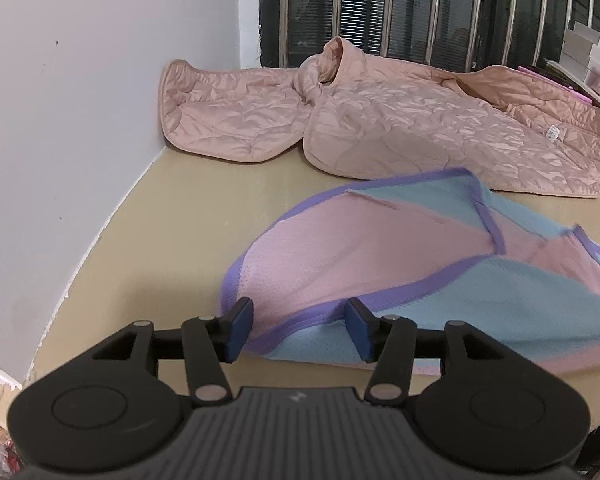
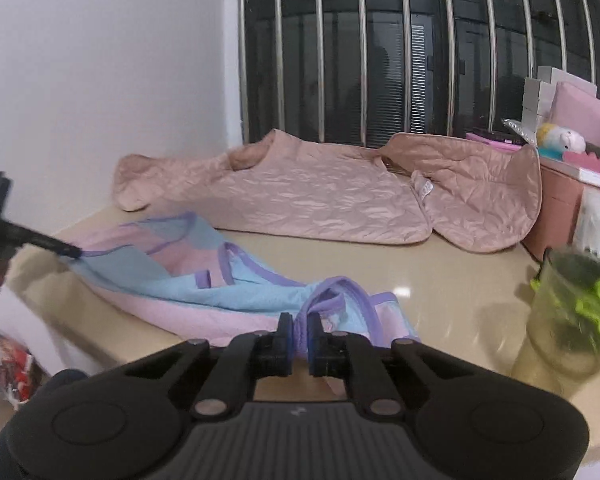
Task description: Fold clothes
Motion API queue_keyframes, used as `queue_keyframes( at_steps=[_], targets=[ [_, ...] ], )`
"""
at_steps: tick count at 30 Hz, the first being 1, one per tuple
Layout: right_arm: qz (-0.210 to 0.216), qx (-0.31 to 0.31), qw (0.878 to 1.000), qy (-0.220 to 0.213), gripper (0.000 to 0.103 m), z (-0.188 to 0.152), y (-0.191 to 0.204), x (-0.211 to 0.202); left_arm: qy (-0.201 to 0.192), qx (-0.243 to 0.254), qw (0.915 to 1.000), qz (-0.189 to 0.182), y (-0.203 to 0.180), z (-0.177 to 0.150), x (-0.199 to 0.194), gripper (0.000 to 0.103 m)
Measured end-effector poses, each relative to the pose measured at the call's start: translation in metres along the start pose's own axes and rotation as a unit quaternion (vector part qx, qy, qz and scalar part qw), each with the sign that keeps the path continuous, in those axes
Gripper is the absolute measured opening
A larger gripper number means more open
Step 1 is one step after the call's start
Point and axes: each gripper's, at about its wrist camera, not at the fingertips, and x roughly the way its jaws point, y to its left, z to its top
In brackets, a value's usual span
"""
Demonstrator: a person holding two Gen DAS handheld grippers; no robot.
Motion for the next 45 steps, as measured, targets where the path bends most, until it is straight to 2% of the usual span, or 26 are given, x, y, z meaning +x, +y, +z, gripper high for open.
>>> queue_keyframes(
  at_steps=[3,5,6,7,9,12,14,15,18,21,24,25,26,27,28,29,32,34,41,42,43,45],
  targets=[
    [0.025,-0.007,1.000,0.010,0.011,-0.016,0.001,-0.009,0.002,0.000,1.0000,0.002,0.000,0.001,0.000,0.055],
    [0.041,-0.012,0.999,0.017,0.018,-0.026,0.001,-0.016,0.003,0.000,1.0000,0.004,-0.001,0.001,0.001,0.055],
    [0.043,-0.006,0.999,0.014,0.025,-0.027,0.001,-0.019,0.003,0.000,1.0000,0.004,-0.001,0.001,0.001,0.056],
    [0.044,0.007,0.999,0.006,0.030,-0.024,-0.001,-0.022,0.004,0.001,1.0000,0.005,-0.001,0.001,0.001,0.057],
    [0.050,0.050,0.998,0.000,0.031,-0.016,-0.010,-0.023,0.003,0.000,1.0000,0.006,-0.001,0.001,0.002,0.058],
    [0.040,0.105,0.993,0.030,0.031,-0.009,-0.021,-0.003,0.000,-0.002,1.0000,0.008,-0.002,0.001,0.003,0.059],
    [0.028,0.117,0.992,0.045,0.021,-0.007,-0.025,0.012,-0.002,-0.002,0.9999,0.011,-0.002,0.001,0.003,0.059],
    [0.017,0.101,0.994,0.038,0.006,-0.007,-0.023,0.017,-0.001,-0.003,0.9999,0.013,-0.003,0.000,0.002,0.060],
    [-0.012,0.051,0.998,0.032,0.003,0.003,-0.027,0.040,0.003,-0.010,0.9997,0.023,-0.004,0.000,0.001,0.060],
    [-0.047,0.018,0.998,0.047,0.002,0.031,-0.040,0.075,0.009,-0.024,0.9990,0.037,-0.006,-0.002,-0.003,0.060],
    [-0.079,0.009,0.995,0.063,0.007,0.061,-0.050,0.104,0.011,-0.037,0.9979,0.053,-0.011,-0.009,-0.011,0.060],
    [-0.081,0.008,0.995,0.057,0.013,0.067,-0.051,0.105,0.012,-0.041,0.9975,0.057,-0.013,-0.011,-0.014,0.060],
    [-0.076,0.007,0.996,0.045,0.015,0.071,-0.051,0.099,0.014,-0.044,0.9972,0.059,-0.013,-0.012,-0.016,0.060],
    [-0.066,0.005,0.997,0.031,0.022,0.073,-0.050,0.089,0.016,-0.048,0.9968,0.062,-0.013,-0.014,-0.019,0.060],
    [-0.057,0.008,0.998,0.023,0.034,0.073,-0.050,0.079,0.018,-0.050,0.9965,0.064,-0.014,-0.016,-0.021,0.060],
    [-0.052,0.016,0.998,0.017,0.035,0.070,-0.050,0.069,0.019,-0.051,0.9965,0.063,-0.014,-0.017,-0.023,0.060],
    [-0.045,0.059,0.997,0.016,0.033,0.057,-0.056,0.048,0.028,-0.055,0.9961,0.063,-0.015,-0.015,-0.026,0.061],
    [-0.034,0.073,0.997,0.018,0.024,0.051,-0.055,0.042,0.028,-0.060,0.9961,0.058,-0.018,-0.011,-0.028,0.061],
    [-0.032,0.076,0.996,0.021,0.023,0.064,-0.055,0.082,-0.002,-0.046,0.9984,0.034,-0.037,0.004,-0.035,0.064],
    [-0.030,0.076,0.996,0.029,0.007,0.065,-0.055,0.090,-0.002,-0.045,0.9985,0.032,-0.039,0.005,-0.033,0.064],
    [-0.028,0.069,0.997,0.032,0.000,0.065,-0.053,0.094,0.001,-0.043,0.9986,0.029,-0.042,0.005,-0.031,0.064],
    [-0.018,0.046,0.999,0.014,0.000,0.061,-0.045,0.083,0.006,-0.035,0.9990,0.027,-0.046,0.005,-0.026,0.064]
  ],
)
